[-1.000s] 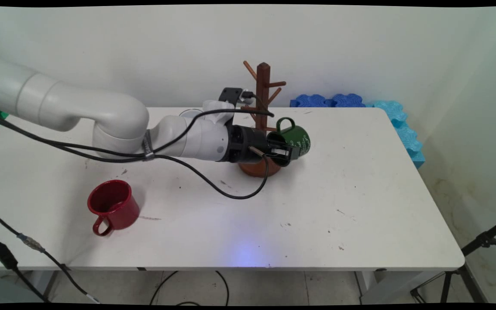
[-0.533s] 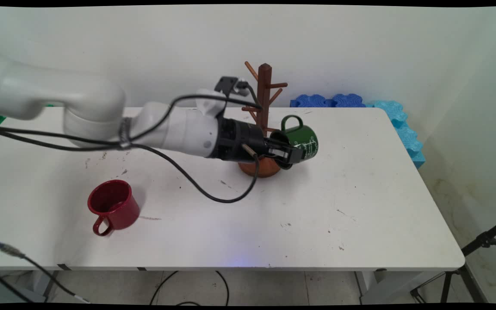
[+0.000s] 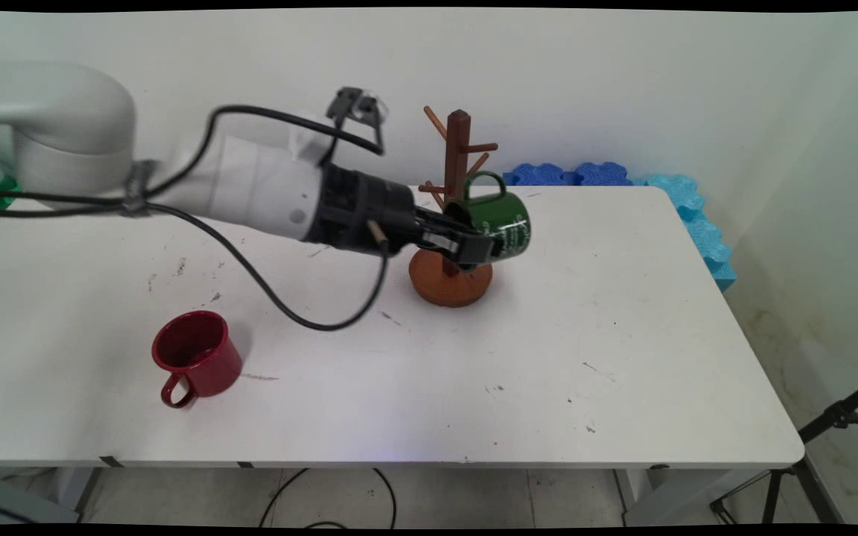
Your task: Place the picked object on the table
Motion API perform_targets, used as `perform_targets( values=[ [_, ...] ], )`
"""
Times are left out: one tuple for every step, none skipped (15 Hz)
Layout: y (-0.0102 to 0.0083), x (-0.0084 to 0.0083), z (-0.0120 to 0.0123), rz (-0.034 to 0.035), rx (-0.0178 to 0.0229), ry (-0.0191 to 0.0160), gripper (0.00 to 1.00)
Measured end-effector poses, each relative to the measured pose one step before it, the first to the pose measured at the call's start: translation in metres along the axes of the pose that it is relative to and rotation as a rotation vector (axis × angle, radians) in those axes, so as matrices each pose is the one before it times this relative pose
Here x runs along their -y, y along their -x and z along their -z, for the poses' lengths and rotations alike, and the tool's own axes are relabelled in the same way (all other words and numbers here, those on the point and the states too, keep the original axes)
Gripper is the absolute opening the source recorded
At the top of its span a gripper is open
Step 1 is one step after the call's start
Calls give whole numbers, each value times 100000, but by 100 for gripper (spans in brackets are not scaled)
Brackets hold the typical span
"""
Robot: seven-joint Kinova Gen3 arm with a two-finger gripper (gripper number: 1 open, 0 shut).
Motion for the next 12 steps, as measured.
perform_targets(
  values=[
    [-260, 196, 710, -589, -96, 154, 0],
    [-273, 270, 802, -989, -200, 292, 0],
    [-233, 313, 728, -1207, -85, 433, 0],
    [-262, 245, 684, -1482, -41, 411, 0],
    [-238, 142, 560, -1440, 184, 531, 0],
    [-327, 97, 585, -1994, 518, 527, 0],
    [-301, 111, 592, -2029, 895, 361, 0],
    [-226, 128, 513, -1987, 1104, 207, 0],
    [-213, 267, 627, -2419, 1685, -137, 0],
    [-180, 312, 641, -2633, 2346, -270, 0],
    [-87, 331, 597, -2033, 2260, -551, 0],
    [-32, 411, 675, -2140, 2937, -926, 0]
  ],
)
